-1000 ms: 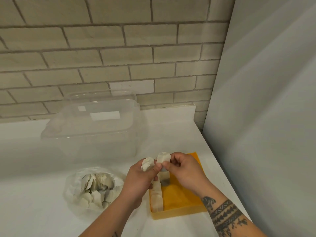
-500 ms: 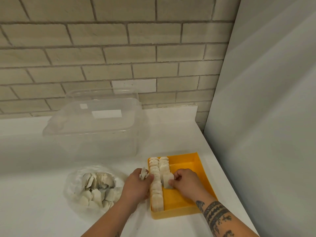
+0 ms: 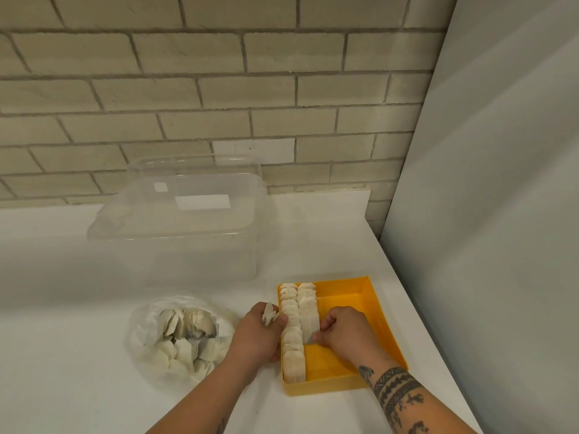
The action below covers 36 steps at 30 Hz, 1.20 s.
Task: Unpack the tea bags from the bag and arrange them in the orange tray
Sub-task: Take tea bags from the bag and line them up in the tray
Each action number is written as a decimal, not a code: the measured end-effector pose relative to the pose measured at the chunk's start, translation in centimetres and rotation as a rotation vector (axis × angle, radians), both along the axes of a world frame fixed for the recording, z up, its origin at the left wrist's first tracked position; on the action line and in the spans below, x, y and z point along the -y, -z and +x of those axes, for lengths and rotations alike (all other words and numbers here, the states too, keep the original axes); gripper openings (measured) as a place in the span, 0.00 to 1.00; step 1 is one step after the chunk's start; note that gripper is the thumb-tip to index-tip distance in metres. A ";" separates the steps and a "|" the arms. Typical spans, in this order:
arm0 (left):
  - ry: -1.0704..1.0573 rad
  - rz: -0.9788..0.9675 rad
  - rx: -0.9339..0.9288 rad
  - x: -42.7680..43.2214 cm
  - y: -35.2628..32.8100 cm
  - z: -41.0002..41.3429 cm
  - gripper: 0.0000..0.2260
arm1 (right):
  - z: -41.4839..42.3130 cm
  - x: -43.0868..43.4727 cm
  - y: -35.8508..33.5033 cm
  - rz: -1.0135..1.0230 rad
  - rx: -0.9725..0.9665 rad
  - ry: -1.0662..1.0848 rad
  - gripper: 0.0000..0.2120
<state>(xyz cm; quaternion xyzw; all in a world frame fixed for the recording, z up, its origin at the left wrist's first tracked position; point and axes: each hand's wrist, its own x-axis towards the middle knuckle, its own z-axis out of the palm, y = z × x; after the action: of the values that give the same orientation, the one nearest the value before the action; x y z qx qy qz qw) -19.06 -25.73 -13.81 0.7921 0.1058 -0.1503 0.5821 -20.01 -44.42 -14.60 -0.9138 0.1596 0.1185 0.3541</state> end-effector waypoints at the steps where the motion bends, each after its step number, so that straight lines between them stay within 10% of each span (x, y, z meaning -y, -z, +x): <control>1: 0.002 0.003 0.001 0.0 -0.1 0.0 0.05 | 0.0 -0.1 0.1 -0.006 0.008 -0.004 0.13; 16: -0.146 -0.018 0.067 -0.5 -1.4 -0.5 0.27 | -1.0 0.2 -3.1 0.119 0.211 0.009 0.04; 24: -0.057 -0.476 -0.010 0.6 -6.3 -1.7 0.19 | -2.1 -3.9 -6.7 0.470 0.327 -0.076 0.05; 36: 0.031 -0.530 -0.012 0.3 -6.4 -1.9 0.14 | -1.8 -3.2 -6.2 0.418 0.406 0.021 0.07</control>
<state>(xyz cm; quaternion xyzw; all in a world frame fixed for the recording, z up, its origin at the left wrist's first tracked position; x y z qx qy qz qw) -20.93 -26.07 -7.42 0.6127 0.0540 -0.1863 0.7661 -21.83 -41.20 -8.43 -0.8244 0.0671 -0.0405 0.5606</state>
